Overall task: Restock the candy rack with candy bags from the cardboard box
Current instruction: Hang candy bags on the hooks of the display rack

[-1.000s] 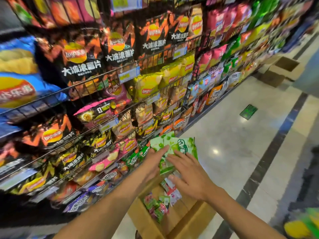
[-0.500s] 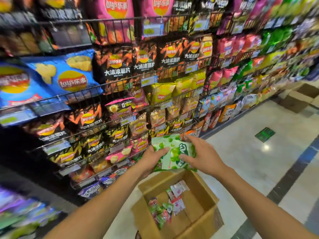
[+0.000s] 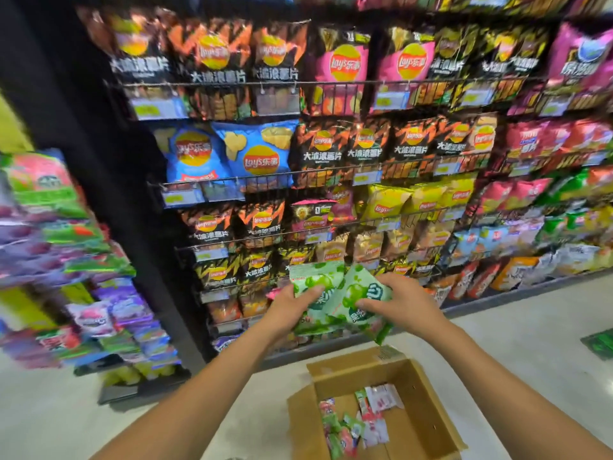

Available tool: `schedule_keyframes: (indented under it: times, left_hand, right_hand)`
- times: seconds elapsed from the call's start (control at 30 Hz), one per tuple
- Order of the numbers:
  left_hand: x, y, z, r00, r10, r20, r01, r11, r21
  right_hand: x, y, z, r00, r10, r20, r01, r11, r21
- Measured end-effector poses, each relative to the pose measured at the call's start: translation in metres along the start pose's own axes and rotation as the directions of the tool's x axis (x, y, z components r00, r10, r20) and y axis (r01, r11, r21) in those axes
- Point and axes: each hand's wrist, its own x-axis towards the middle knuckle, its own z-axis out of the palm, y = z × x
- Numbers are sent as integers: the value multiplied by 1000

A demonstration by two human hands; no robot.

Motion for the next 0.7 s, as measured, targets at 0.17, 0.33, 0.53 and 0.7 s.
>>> schedule_keyframes:
  times: [0.17, 0.33, 0.53, 0.7]
  left_hand:
    - [-27, -10, -64, 992, -21, -123, 11, 996, -87]
    - [-68, -19, -129, 977, -11, -214, -39, 972, -231]
    - [-134, -18, -212, 940, 9, -341, -85, 974, -210]
    - [-191, -26, -299, 913, 22, -408, -100, 980, -171]
  right_hand:
    - [11, -44, 21, 999, -16, -45, 30, 939, 343]
    - [24, -105, 58, 995, 9, -103, 42, 877, 478]
    - [23, -205, 112, 996, -60, -63, 86, 791, 605]
    - [11, -295, 156, 987, -149, -67, 156, 743, 651]
